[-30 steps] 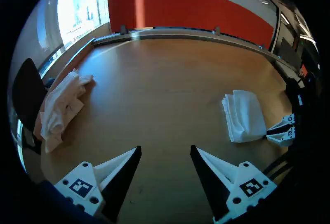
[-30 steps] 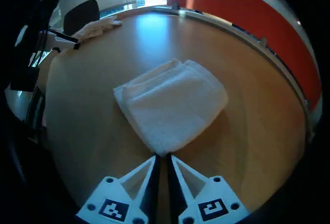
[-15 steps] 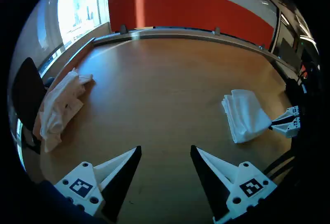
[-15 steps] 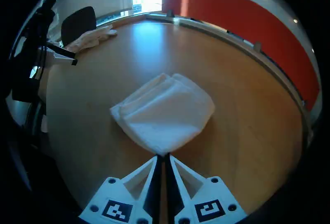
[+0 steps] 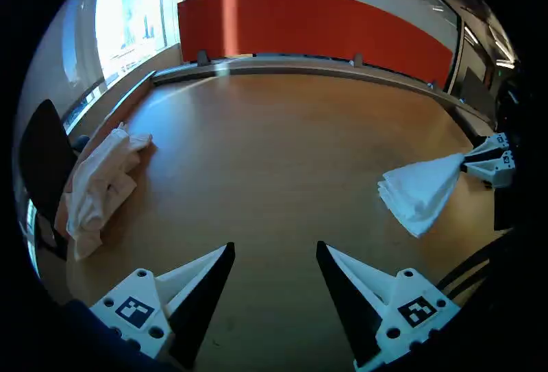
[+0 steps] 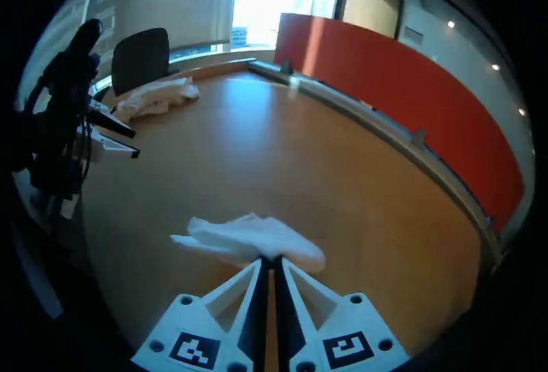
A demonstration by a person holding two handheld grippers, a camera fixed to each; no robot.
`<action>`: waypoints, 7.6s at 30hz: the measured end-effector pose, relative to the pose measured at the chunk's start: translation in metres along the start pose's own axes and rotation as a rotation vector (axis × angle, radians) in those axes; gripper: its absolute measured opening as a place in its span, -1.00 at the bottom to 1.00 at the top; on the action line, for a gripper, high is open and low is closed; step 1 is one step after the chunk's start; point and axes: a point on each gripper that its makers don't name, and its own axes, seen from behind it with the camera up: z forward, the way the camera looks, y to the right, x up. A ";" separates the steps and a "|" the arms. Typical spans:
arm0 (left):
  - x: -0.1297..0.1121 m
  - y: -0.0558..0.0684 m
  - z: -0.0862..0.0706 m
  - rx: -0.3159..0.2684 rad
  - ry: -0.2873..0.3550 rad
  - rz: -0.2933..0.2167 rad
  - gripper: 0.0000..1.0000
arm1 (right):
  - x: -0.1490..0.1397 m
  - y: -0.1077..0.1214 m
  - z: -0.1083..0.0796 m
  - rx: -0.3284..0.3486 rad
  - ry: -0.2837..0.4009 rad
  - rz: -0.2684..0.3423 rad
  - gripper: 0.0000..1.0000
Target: Fold towel
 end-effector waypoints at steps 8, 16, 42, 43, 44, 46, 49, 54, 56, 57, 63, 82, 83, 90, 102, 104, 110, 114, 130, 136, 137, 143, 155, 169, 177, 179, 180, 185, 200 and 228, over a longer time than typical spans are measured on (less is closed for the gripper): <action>0.011 0.004 -0.002 -0.005 0.020 0.005 0.76 | 0.040 0.016 -0.022 -0.003 0.063 -0.015 -0.90; 0.017 0.011 -0.002 -0.012 0.029 0.004 0.76 | 0.046 0.035 -0.039 -0.030 0.078 -0.012 -0.90; 0.020 0.020 0.001 -0.013 0.020 0.028 0.76 | 0.030 0.119 -0.079 -0.095 0.087 0.051 -0.90; 0.021 0.021 0.002 -0.013 0.020 0.029 0.76 | 0.028 0.124 -0.080 -0.099 0.086 0.054 -0.90; 0.021 0.021 0.002 -0.012 0.019 0.030 0.76 | 0.027 0.128 -0.082 -0.102 0.084 0.057 -0.90; 0.022 0.022 0.002 -0.011 0.018 0.031 0.75 | 0.023 0.139 -0.084 -0.108 0.080 0.065 -0.90; 0.022 0.023 0.003 -0.009 0.016 0.034 0.76 | 0.016 0.154 -0.089 -0.116 0.075 0.081 -0.90; 0.024 0.025 0.003 -0.005 0.015 0.035 0.75 | 0.004 0.181 -0.097 -0.126 0.067 0.110 -0.90; 0.024 0.025 0.003 -0.003 0.014 0.035 0.75 | -0.001 0.192 -0.099 -0.130 0.061 0.118 -0.90; 0.025 0.025 0.003 -0.002 0.014 0.035 0.75 | -0.004 0.197 -0.101 -0.132 0.057 0.121 -0.90; 0.026 0.026 0.004 0.006 0.011 0.033 0.76 | -0.019 0.226 -0.108 -0.142 0.034 0.131 -0.90; 0.024 0.032 0.006 0.029 -0.003 0.032 0.76 | -0.057 0.300 -0.121 -0.164 -0.032 0.164 -0.90; 0.024 0.033 0.006 0.029 -0.003 0.031 0.76 | -0.058 0.303 -0.122 -0.166 -0.033 0.167 -0.90; 0.026 0.035 0.007 0.035 -0.005 0.033 0.76 | -0.063 0.324 -0.123 -0.180 -0.047 0.172 -0.90; 0.027 0.042 0.007 0.040 -0.006 0.033 0.76 | -0.067 0.340 -0.120 -0.187 -0.057 0.172 -0.90; 0.027 0.043 0.008 0.040 -0.007 0.032 0.76 | -0.068 0.341 -0.119 -0.187 -0.059 0.172 -0.90; 0.028 0.044 0.008 0.042 -0.008 0.033 0.76 | -0.069 0.343 -0.116 -0.186 -0.063 0.173 -0.90; 0.028 0.043 0.008 0.044 -0.008 0.033 0.76 | -0.071 0.343 -0.115 -0.183 -0.066 0.173 -0.90; 0.031 0.047 0.011 0.041 -0.010 0.041 0.75 | -0.100 0.337 -0.122 -0.174 -0.089 0.194 -0.90; 0.033 0.049 0.012 0.036 -0.011 0.045 0.76 | -0.126 0.332 -0.130 -0.170 -0.122 0.209 -0.90; 0.033 0.050 0.012 0.035 -0.011 0.046 0.76 | -0.132 0.330 -0.131 -0.169 -0.130 0.211 -0.90; 0.034 0.054 0.013 0.029 -0.012 0.058 0.76 | -0.162 0.320 -0.138 -0.169 -0.177 0.222 -0.90; 0.035 0.056 0.013 0.027 -0.014 0.069 0.75 | -0.220 0.306 -0.144 -0.189 -0.252 0.309 -0.90; 0.031 0.059 0.013 0.028 -0.022 0.076 0.75 | -0.267 0.302 -0.149 -0.225 -0.335 0.370 -0.90; 0.028 0.058 0.012 0.032 -0.027 0.077 0.75 | -0.291 0.299 -0.148 -0.242 -0.378 0.400 -0.90; 0.028 0.058 0.012 0.034 -0.029 0.078 0.75 | -0.297 0.299 -0.149 -0.248 -0.389 0.406 -0.90; 0.027 0.058 0.012 0.034 -0.029 0.079 0.75 | -0.300 0.299 -0.149 -0.251 -0.396 0.409 -0.90; 0.025 0.057 0.012 0.035 -0.033 0.081 0.75 | -0.316 0.299 -0.149 -0.269 -0.434 0.422 -0.90; 0.024 0.057 0.011 0.040 -0.036 0.086 0.76 | -0.345 0.294 -0.150 -0.302 -0.500 0.459 -0.90; 0.022 0.062 0.008 0.036 -0.035 0.088 0.76 | -0.357 0.293 -0.160 -0.351 -0.501 0.521 -0.69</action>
